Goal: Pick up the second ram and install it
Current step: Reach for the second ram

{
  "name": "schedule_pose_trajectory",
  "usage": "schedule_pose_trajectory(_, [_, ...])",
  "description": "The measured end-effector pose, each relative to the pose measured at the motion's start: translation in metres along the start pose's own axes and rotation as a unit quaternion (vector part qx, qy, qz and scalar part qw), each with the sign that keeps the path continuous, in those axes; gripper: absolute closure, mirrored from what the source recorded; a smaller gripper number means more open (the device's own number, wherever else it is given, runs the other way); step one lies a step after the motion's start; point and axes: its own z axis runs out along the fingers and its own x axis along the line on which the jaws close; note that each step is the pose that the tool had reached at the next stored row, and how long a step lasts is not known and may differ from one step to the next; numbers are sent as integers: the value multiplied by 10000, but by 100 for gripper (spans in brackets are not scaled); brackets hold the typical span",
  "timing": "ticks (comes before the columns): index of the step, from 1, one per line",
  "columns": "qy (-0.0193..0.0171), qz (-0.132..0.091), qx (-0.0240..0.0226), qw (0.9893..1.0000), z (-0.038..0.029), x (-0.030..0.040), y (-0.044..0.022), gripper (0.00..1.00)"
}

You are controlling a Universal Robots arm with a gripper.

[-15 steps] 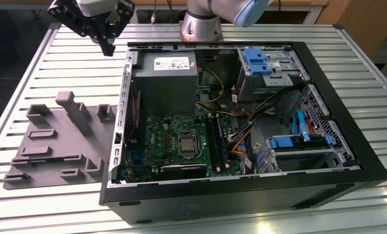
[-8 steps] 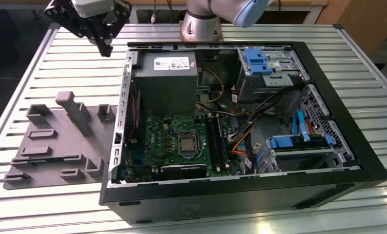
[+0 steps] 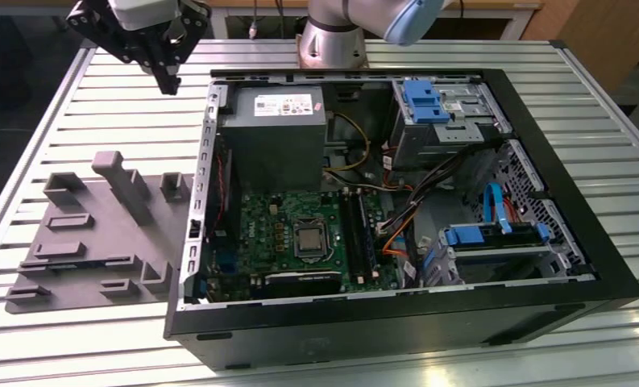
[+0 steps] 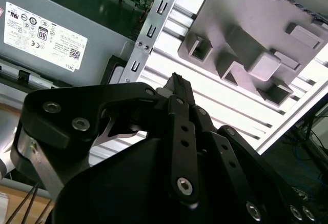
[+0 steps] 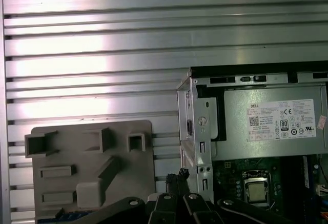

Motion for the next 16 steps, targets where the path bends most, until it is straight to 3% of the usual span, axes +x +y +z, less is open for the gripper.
schedule_pose_trajectory(16, [0,0,0,10000,6,80,-11,89])
